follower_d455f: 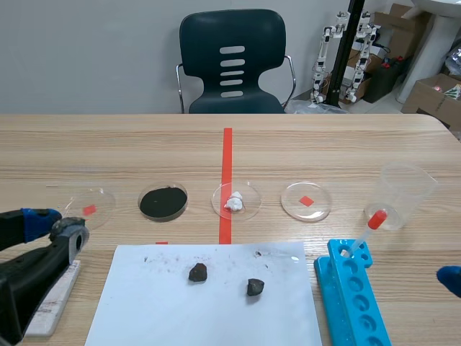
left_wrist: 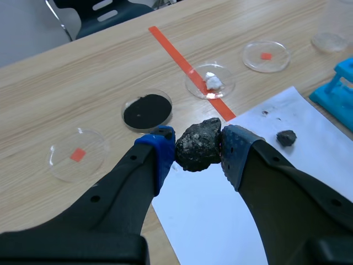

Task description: Rub the mineral on the streak plate

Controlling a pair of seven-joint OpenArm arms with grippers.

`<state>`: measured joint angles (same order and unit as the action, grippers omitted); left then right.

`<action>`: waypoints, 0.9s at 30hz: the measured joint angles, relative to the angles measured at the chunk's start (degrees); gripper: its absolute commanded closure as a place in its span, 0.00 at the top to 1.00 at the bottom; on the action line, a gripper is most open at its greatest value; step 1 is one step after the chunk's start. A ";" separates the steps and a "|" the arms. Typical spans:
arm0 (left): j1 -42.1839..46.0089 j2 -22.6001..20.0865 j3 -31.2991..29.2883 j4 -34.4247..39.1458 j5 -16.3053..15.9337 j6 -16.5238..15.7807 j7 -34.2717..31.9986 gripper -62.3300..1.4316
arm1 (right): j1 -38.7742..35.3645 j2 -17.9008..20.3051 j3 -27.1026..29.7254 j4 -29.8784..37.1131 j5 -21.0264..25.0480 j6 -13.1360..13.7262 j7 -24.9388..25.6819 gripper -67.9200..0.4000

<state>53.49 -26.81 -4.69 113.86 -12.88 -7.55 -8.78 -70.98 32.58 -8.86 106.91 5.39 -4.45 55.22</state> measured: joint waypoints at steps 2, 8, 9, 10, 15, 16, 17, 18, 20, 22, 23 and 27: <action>1.57 0.00 0.00 0.00 1.46 0.11 -2.29 0.23 | 0.00 0.00 0.00 0.00 0.00 0.00 0.00 1.00; 3.67 0.92 0.00 -0.02 5.53 0.17 -5.27 0.23 | 0.00 0.00 0.00 0.00 0.00 0.00 0.00 1.00; 3.67 1.51 0.00 -0.02 5.97 0.17 -5.22 0.23 | 0.00 0.00 0.00 0.00 -0.02 0.00 0.00 1.00; 3.67 2.01 0.00 -0.02 6.43 0.20 -5.29 0.23 | 0.00 0.00 0.00 0.00 0.00 0.00 0.00 1.00; 3.65 2.21 0.00 -0.02 7.08 0.20 -5.25 0.23 | 0.00 0.00 0.00 0.00 0.00 0.00 -0.02 1.00; 3.65 2.21 0.00 -0.02 7.08 0.17 -5.25 0.23 | 0.00 0.00 0.00 0.00 0.00 0.00 -0.02 1.00; 3.65 2.21 0.00 -0.02 7.08 0.17 -5.25 0.23 | 0.00 0.00 0.00 0.00 0.00 0.00 -0.02 1.00; 3.65 2.21 0.00 -0.02 7.08 0.17 -5.25 0.23 | 0.00 0.00 0.00 0.00 0.00 0.00 -0.02 1.00; 3.65 2.21 0.00 -0.02 7.08 0.17 -5.25 0.23 | 0.00 0.00 0.00 0.00 0.00 0.00 -0.02 1.00; 3.65 2.21 0.00 -0.02 7.08 0.17 -5.25 0.23 | 0.00 0.00 0.00 0.00 0.00 0.00 -0.02 1.00; 3.65 2.21 0.00 -0.02 7.08 0.17 -5.25 0.23 | 0.00 0.00 0.00 0.00 0.00 0.00 -0.02 1.00; 3.65 2.21 0.00 -0.02 7.08 0.17 -5.25 0.23 | 0.00 0.00 0.00 0.00 0.00 0.00 -0.02 1.00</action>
<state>57.14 -24.60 -4.69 113.84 -5.80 -7.38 -14.02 -70.98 32.58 -8.86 106.91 5.39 -4.45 55.20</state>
